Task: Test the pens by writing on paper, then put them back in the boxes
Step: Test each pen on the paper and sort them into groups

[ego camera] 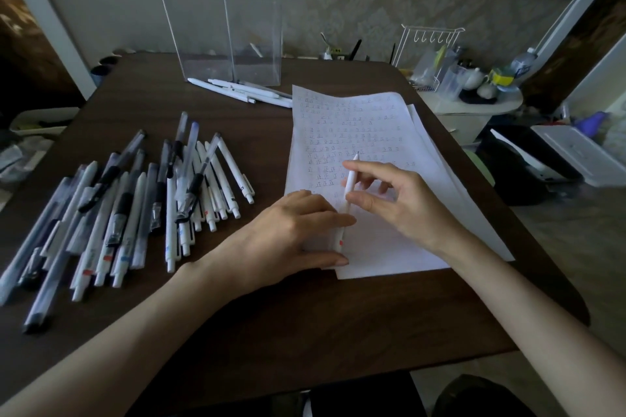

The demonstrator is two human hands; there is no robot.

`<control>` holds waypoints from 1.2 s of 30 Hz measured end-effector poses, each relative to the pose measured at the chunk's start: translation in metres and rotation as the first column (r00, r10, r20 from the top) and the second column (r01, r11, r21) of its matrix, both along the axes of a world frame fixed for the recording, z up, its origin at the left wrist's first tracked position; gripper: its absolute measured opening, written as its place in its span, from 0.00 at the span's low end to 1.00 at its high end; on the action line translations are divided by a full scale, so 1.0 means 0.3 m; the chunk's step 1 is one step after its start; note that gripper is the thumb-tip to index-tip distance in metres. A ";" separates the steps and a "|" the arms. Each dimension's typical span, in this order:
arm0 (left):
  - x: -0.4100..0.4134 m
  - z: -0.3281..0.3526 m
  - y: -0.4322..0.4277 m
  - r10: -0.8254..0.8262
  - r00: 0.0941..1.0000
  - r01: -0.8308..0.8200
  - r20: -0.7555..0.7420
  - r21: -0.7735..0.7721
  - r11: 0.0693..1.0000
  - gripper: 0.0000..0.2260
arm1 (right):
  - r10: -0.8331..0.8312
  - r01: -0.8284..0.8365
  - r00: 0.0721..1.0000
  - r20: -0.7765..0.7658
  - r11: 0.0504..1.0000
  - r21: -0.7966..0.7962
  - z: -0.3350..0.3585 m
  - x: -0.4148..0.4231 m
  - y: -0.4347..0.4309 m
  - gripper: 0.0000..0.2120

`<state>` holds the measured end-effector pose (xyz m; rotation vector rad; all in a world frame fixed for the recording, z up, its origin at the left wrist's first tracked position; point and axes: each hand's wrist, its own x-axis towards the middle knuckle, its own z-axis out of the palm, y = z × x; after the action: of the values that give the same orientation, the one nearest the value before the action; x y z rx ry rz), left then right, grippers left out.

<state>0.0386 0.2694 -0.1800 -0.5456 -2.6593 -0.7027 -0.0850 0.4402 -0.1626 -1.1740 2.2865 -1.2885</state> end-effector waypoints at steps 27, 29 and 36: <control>0.030 0.048 -0.209 0.828 0.555 -0.792 0.072 -0.256 0.554 0.29 | -0.191 0.438 0.762 -0.619 0.856 0.275 -0.010 -0.300 -0.760 0.11; 0.028 0.047 -0.209 0.829 0.554 -0.793 0.074 -0.255 0.553 0.28 | -0.195 0.454 0.763 -0.617 0.840 0.296 -0.002 -0.290 -0.763 0.11; 0.030 0.050 -0.205 0.820 0.566 -0.781 0.086 -0.264 0.566 0.26 | -0.084 0.374 0.829 -0.553 0.819 0.435 0.035 -0.225 -0.750 0.11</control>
<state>0.0475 0.2080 -0.1651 0.7625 -2.7338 -0.1952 -0.1525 0.2150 -0.1522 -1.1340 2.9803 -0.3231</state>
